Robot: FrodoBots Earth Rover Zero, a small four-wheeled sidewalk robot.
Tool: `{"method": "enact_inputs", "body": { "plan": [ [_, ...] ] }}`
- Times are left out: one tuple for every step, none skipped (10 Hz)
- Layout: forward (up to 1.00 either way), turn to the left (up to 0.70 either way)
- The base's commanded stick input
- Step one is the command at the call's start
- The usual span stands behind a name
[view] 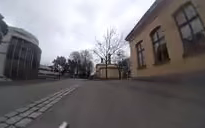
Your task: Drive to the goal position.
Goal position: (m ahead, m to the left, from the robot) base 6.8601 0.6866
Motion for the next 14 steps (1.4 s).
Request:
{"method": "enact_inputs", "body": {
  "plan": [
    [1.0, 0.0],
    [1.0, 0.0],
    [1.0, 0.0],
    [1.0, 0.17],
    [1.0, 0.35],
    [1.0, 0.4],
    [1.0, 0.4],
    [1.0, 0.32],
    [1.0, 0.03],
    [1.0, 0.0],
    [1.0, 0.0],
    [1.0, 0.0],
    [1.0, 0.0],
    [1.0, 0.0]
  ]
}}
